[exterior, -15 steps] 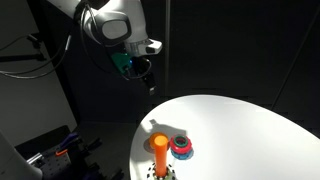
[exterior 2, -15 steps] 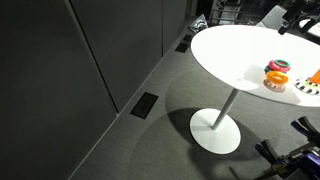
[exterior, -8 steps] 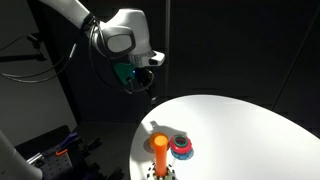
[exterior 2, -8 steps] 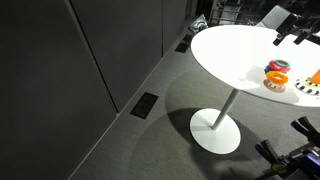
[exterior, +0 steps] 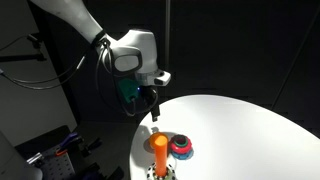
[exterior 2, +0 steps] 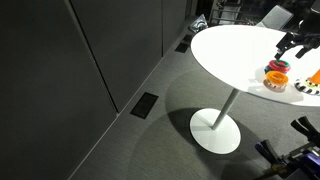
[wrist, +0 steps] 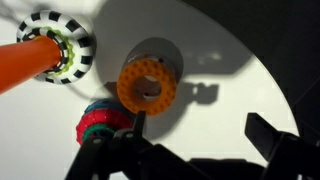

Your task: Put the orange ring on the stake

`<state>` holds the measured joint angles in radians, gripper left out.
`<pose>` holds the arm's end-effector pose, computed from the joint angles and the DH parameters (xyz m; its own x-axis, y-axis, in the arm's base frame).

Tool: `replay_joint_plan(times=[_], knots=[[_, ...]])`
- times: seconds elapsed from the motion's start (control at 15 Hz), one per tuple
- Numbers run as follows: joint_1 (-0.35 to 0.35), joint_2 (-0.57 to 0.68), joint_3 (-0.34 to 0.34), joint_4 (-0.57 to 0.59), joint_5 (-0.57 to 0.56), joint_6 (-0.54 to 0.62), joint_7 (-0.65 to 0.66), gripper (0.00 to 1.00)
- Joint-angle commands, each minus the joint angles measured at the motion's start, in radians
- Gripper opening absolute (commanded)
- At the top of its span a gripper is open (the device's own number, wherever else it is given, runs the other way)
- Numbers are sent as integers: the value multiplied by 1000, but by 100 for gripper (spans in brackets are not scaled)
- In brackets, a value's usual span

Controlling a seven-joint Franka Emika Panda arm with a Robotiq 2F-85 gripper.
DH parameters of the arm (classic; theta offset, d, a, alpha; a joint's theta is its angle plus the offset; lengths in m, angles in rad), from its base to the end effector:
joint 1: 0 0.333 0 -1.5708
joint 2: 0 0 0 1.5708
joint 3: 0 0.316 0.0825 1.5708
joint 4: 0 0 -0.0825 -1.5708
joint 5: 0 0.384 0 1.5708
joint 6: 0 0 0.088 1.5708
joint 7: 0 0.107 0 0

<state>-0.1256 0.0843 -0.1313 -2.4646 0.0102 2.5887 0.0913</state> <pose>0.4679 -0.1237 0.2655 0.9365 -0.3483 0.0409 -0.3486 -0.9373 0.0016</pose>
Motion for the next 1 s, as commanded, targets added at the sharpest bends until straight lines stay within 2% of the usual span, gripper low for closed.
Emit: replay_joint_plan(times=[0.0,0.53,0.93], knots=[[-17,41,-24,1,-22,7,-7,100],[-26,152,-69,12,-47,82,5,100],[-23,226,-73,22,-28,159,-4,100]])
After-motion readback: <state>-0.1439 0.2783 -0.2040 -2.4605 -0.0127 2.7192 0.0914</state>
